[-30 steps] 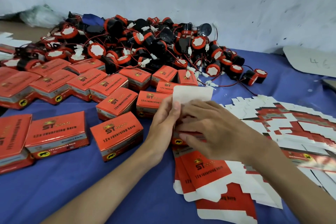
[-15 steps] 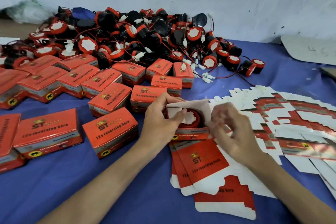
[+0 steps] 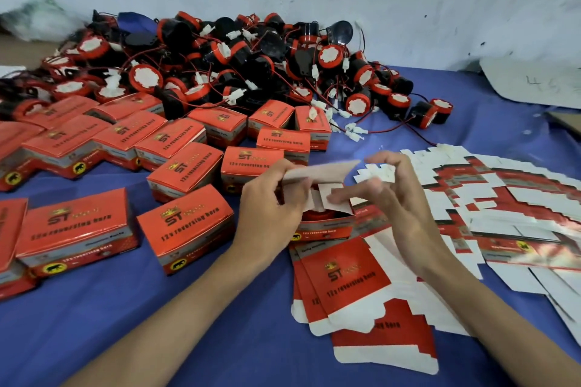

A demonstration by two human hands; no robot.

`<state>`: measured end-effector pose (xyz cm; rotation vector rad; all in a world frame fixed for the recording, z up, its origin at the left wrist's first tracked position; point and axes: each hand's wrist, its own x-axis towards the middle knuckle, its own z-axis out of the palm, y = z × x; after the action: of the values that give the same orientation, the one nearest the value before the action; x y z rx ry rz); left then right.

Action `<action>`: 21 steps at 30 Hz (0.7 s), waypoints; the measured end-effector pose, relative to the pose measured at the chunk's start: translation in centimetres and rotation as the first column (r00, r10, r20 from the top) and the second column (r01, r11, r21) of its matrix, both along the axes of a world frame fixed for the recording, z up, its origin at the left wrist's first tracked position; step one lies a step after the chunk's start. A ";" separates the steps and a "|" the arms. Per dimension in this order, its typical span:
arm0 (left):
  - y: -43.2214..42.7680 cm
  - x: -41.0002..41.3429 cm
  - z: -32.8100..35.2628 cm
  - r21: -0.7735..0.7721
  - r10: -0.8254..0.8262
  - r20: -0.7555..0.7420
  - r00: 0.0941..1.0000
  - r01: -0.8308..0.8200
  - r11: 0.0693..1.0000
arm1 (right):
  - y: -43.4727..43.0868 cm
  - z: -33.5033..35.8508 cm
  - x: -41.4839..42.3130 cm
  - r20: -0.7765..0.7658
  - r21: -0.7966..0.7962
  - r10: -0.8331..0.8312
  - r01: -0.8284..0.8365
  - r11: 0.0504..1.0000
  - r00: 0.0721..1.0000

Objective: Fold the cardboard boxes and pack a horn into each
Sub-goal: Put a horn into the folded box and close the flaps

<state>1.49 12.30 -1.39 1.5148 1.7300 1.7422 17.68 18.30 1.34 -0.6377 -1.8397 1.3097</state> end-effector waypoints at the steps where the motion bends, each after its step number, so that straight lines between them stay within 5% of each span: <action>1: 0.0 -0.1 0.0 0.016 0.001 -0.084 0.996 0.000 1.000 | 0.1 0.2 -0.1 -0.002 -0.041 -0.013 0.013 0.999 1.000; 10: -1.1 -1.5 0.6 -0.101 -0.204 -0.415 0.886 0.178 0.979 | -0.1 -0.7 0.1 0.081 0.050 0.033 -0.037 0.998 0.996; 15: -0.9 -2.1 0.4 -0.011 -0.195 -0.549 0.813 0.226 0.974 | 0.1 -1.2 0.2 0.123 0.242 -0.108 0.076 0.967 0.986; 17: -0.7 -2.0 0.3 0.034 -0.170 -0.582 0.795 0.233 0.972 | 0.1 -1.2 0.2 0.106 0.422 -0.198 0.136 0.896 0.974; 21: -0.7 -1.9 0.1 0.054 -0.164 -0.582 0.796 0.239 0.970 | 0.1 -1.6 0.3 0.114 0.783 -0.378 0.151 0.603 0.919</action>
<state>-0.45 11.63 -1.25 2.3771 1.6244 1.3844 17.97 18.44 -0.25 -0.5924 -2.1756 0.1509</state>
